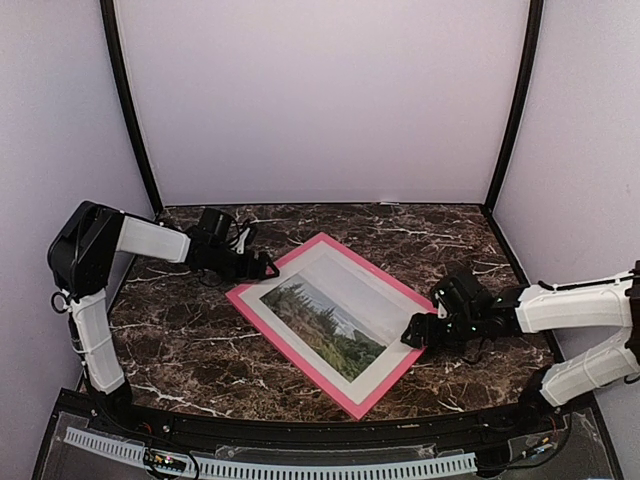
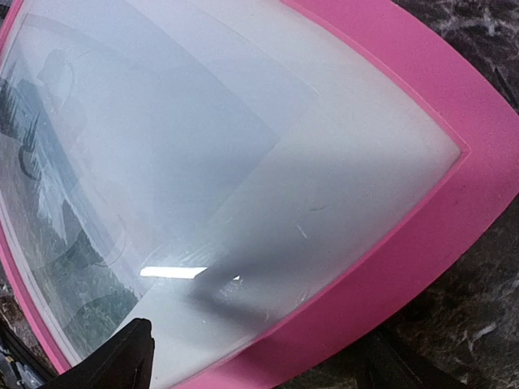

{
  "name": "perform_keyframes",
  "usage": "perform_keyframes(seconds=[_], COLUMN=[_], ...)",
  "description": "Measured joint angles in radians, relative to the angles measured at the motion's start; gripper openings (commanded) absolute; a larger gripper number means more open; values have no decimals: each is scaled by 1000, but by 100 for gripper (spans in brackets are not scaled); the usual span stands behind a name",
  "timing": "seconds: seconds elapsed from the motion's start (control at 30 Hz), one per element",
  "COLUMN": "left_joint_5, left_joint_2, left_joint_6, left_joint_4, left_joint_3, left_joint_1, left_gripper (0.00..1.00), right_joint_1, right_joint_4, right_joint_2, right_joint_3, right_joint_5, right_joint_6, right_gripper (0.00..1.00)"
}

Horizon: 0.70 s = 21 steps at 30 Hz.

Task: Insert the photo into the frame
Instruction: Rotate the photo frame at the center of the board.

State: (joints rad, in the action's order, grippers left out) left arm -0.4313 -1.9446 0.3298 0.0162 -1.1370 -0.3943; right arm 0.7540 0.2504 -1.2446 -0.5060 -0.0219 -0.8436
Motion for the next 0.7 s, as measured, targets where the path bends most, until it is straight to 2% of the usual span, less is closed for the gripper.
perform_keyframes(seconds=[0.27,0.47,0.7], left_joint_5=[36,74,140], left_joint_2=[198,403,592], left_joint_6=[91,183,280], left_joint_4=[123,167,155], left_joint_3=[293,528,687], left_joint_1=[20,7,-126], left_gripper=[86,85,86], right_joint_1=[-35,-101,-179], right_joint_4=[-4,13,33], right_joint_2=[-174,-369,-534], right_joint_3=[-135,-331,-544], right_joint_5=[53,70,71], right_joint_6=[73,175,300], right_gripper=[86,86,86])
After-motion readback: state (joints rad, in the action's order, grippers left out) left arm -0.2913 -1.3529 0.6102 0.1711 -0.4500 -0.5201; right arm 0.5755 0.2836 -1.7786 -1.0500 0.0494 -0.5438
